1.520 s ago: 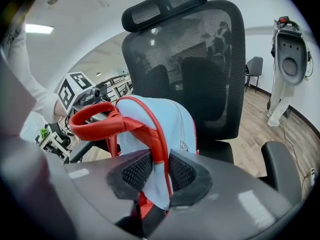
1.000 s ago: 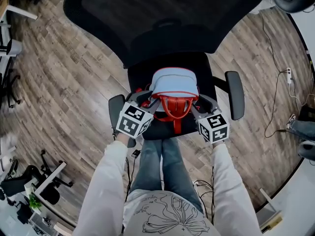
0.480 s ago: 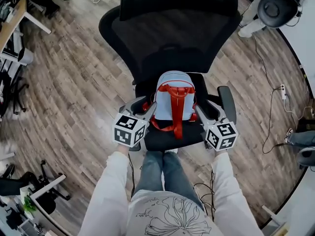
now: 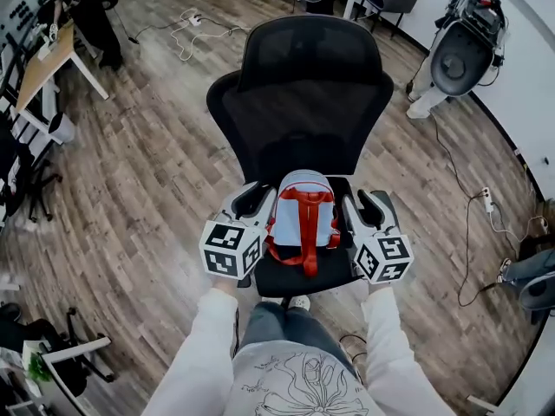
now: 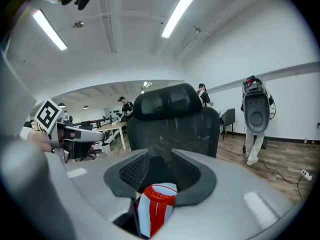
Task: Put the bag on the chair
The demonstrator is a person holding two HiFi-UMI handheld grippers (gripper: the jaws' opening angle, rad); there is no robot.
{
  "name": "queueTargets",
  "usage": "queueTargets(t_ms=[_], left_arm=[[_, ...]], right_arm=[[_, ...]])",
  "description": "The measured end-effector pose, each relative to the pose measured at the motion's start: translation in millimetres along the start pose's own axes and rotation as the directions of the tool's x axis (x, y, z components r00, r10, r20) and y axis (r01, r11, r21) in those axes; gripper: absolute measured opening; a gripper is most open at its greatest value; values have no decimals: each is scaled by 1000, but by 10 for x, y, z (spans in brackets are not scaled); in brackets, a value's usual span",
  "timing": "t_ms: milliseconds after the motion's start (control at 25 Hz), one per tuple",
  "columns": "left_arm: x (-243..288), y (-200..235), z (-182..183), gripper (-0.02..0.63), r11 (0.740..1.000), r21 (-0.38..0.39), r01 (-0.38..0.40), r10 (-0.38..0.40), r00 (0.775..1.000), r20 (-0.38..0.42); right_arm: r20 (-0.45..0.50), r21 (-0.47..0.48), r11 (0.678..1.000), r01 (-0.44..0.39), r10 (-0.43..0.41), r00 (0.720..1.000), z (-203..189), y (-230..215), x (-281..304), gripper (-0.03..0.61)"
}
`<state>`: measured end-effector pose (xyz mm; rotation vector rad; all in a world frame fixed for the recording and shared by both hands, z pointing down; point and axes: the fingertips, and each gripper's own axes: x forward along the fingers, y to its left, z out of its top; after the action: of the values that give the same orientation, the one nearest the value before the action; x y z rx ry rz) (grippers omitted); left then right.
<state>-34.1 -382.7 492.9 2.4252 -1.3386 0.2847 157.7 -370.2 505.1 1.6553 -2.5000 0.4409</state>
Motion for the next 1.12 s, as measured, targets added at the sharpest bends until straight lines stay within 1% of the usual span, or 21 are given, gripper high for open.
queueTargets(t_ms=[80,200,320,440,560,760,960,1120], left_arm=[[-117,-86,164,94,1000,-2,-6,6,999,44],[-273,-137,416,59,999,-14,-42,43,993,107],[-424,-184,641,25,997,2,-81,80,985,155],[-587,-276,816,11,993,42,-111,101,976,194],[-723,-375,948,6,990,66,-122,104,967,234],[-871,-459,1056,6,988,69,-136,112,956,271],[-983,-443,1085,6,986,54,-158,136,946,294],[-1046,-441,1084,6,984,54,-169,145,943,298]], right_arm=[[46,-34,999,15,-14,999,212,73,-109,134],[92,-87,995,55,-47,995,482,130,-240,49],[123,-108,989,100,-87,989,684,155,-380,21],[170,-113,984,141,-121,978,876,197,-545,20],[224,-120,979,162,-133,966,1061,263,-665,15],[275,-125,975,184,-144,951,1244,350,-824,15],[295,-98,978,184,-147,944,1281,349,-908,15],[299,-87,980,179,-146,943,1293,384,-931,14]])
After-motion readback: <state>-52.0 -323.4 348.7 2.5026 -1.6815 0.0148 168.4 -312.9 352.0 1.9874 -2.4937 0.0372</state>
